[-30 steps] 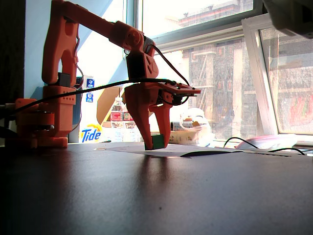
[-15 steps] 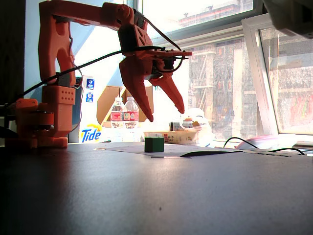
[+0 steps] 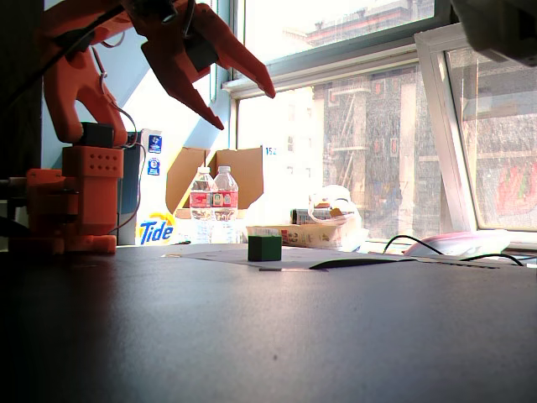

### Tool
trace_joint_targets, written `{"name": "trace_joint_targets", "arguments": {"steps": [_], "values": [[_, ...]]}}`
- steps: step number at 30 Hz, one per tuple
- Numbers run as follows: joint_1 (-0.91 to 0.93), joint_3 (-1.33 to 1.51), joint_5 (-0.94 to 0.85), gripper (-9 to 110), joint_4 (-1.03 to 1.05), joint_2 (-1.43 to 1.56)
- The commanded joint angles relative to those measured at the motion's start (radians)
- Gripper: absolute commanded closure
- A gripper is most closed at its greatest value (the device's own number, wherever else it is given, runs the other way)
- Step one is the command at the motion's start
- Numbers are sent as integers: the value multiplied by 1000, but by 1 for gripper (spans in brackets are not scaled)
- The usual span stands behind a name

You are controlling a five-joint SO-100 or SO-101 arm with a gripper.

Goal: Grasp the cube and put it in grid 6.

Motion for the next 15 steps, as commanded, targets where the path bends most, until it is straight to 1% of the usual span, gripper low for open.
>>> {"name": "trace_joint_targets", "arguments": {"steps": [1, 2, 3, 10, 15], "values": [[43, 83, 71, 96, -31, 107], [61, 103, 100, 101, -26, 127], [81, 118, 127, 101, -15, 143], [209, 261, 307, 101, 72, 256], [236, 502, 339, 101, 23, 390]]}}
